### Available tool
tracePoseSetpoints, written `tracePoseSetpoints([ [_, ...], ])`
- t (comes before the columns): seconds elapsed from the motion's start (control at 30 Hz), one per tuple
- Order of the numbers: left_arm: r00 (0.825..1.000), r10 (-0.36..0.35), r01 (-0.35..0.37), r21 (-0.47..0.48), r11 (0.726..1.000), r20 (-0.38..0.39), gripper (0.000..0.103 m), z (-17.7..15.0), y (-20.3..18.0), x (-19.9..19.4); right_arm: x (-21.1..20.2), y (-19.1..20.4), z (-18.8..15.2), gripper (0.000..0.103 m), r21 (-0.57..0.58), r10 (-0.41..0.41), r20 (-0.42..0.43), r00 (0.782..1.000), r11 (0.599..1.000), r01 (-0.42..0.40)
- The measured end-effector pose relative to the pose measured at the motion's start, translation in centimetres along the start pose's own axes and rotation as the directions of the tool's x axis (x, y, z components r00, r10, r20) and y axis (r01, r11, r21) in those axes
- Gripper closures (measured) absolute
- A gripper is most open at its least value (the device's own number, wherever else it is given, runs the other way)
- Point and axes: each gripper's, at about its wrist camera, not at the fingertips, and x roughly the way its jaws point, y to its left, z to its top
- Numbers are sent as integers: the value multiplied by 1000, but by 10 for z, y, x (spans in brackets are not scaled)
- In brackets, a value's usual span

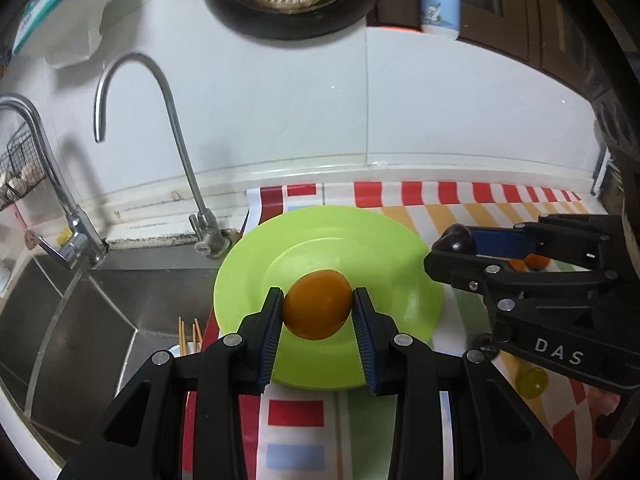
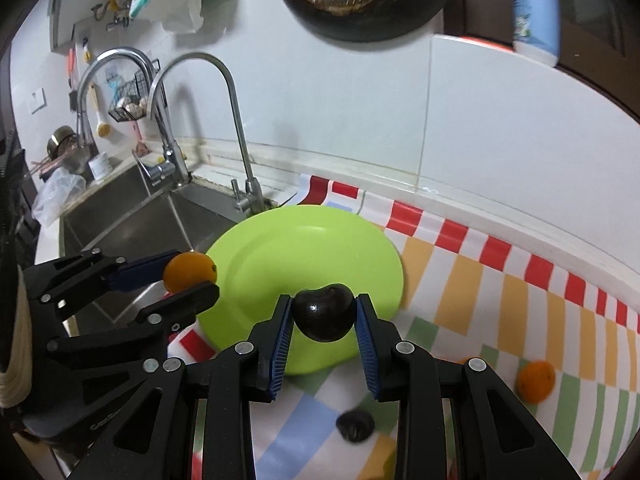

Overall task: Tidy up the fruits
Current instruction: 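Carry both fruits over the green plate and open both tools to release them, then lift both open tools away from the green plate toward the remaining fruits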

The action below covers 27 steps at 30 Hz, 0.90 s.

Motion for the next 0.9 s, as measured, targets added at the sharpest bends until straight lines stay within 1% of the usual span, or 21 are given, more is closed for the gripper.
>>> tracePoseSetpoints([
  [0.17,999,-5,4,-13,1000,-43,69,-2,9,23,30,-3,5,71,23,26,-62,998,999,-25],
  [0.3,996,-18,16,-21,1000,-83,68,-6,15,41,52,-4,7,71,31,47,-118,992,999,-44],
  [0.43,993,-28,26,-22,999,-112,68,-9,18,52,65,-4,9,71,37,63,-150,987,998,-58],
  [0.57,992,-38,36,-16,999,-123,68,-9,18,55,68,-2,10,70,31,52,-146,988,998,-48],
  [0.63,992,-44,42,-19,999,-122,64,-8,18,54,67,-2,11,70,30,53,-141,989,998,-50],
  [0.67,992,-39,38,-16,999,-121,62,-7,17,52,67,-2,11,68,30,54,-139,989,998,-50],
  [0.7,992,-32,31,-13,999,-119,62,-6,18,52,65,-2,12,63,29,53,-133,990,998,-50],
  [0.8,994,-13,12,-12,1000,-110,62,-6,17,43,58,-4,12,62,35,52,-122,991,998,-48],
  [0.9,996,2,-3,-13,1000,-93,62,-4,16,30,44,-6,11,62,38,34,-96,995,999,-30],
])
